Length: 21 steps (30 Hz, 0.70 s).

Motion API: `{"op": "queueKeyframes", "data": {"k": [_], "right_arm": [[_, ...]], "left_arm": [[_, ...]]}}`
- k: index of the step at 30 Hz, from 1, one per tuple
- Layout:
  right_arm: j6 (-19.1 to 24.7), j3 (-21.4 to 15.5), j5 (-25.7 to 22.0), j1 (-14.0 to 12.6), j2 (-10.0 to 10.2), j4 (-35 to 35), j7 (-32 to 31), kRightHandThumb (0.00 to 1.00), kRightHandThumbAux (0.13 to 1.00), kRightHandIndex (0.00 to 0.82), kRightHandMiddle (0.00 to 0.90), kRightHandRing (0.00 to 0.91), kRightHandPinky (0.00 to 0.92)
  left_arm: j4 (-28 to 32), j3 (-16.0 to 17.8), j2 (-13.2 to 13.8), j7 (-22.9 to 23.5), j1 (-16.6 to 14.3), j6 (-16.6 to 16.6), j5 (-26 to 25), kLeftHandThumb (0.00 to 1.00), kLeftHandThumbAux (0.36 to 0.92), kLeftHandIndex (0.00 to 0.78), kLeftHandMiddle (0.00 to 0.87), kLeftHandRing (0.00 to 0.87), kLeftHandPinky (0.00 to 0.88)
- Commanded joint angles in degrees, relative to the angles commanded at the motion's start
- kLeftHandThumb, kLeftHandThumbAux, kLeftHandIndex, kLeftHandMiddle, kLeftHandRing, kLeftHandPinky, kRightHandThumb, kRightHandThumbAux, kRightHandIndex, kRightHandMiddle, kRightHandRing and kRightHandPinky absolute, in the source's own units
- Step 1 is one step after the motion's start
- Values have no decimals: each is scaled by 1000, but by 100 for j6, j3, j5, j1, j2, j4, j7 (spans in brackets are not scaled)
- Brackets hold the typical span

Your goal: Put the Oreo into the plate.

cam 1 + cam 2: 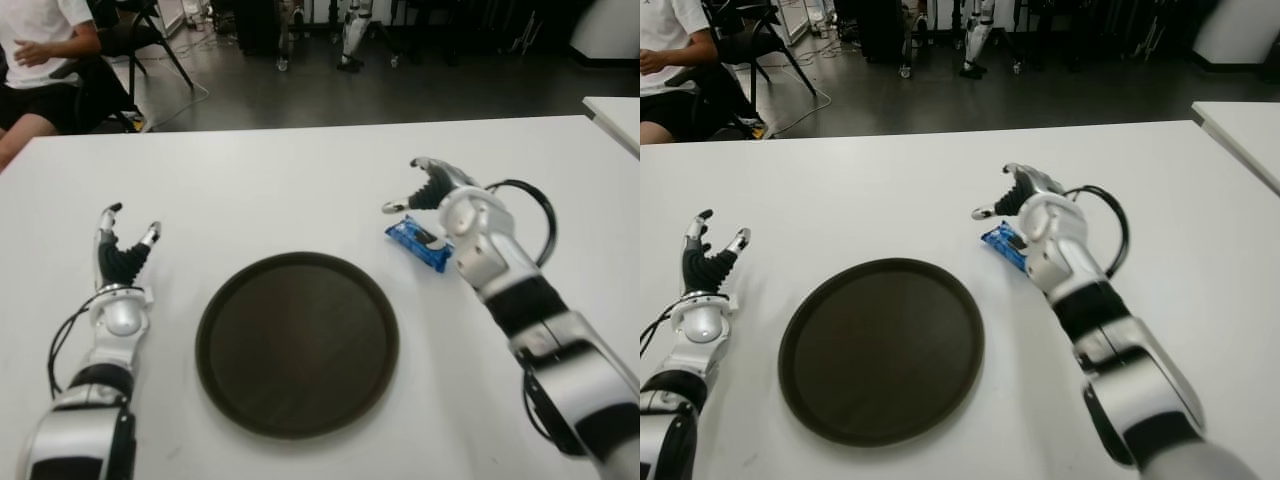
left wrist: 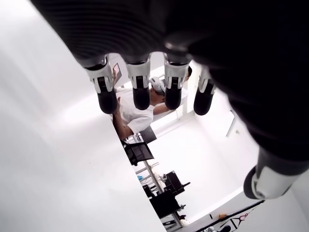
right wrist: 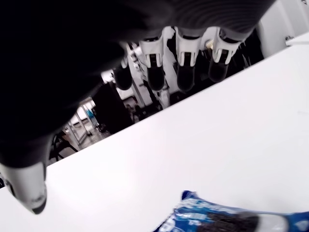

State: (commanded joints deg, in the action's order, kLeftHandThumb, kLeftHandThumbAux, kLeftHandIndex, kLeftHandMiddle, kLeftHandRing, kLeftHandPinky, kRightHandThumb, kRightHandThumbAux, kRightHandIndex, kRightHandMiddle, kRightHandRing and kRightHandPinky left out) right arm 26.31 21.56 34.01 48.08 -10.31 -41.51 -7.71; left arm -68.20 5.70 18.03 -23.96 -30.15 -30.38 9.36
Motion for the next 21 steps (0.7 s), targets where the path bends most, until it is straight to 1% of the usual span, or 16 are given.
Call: {"op": "queueKeyframes", "data": {"k": [3,7,11,15,19,21], "right_arm": [[-131,7,-20,110,47,-336,83,0,612,130,145,96,0],[-95,53,4,174,61,-414,39,0,611,148,152,103,0],[115,114,37,274,115,-510,-112,0,608,163,162,112,0],[335,97,5,328,155,-561,-223,0,613,176,169,117,0],[456,69,-11,360,207,-667,-157,0,621,183,173,120,0],[507,57,-13,392,237,-781,-89,0,628,194,178,125,0]], "left_arm": [[18,-26,3,-30,6,18,31,0,574,0,0,0,0],[21,-60,6,-69,16,67,72,0,565,2,0,0,0],[36,-59,3,-55,35,42,67,0,554,3,0,0,0],[81,-78,-2,-65,65,-6,86,0,545,3,0,0,0],[108,-57,-14,-38,85,-32,60,0,545,8,0,0,0],[121,-28,-30,-11,96,-66,23,0,555,9,0,0,0]]}}
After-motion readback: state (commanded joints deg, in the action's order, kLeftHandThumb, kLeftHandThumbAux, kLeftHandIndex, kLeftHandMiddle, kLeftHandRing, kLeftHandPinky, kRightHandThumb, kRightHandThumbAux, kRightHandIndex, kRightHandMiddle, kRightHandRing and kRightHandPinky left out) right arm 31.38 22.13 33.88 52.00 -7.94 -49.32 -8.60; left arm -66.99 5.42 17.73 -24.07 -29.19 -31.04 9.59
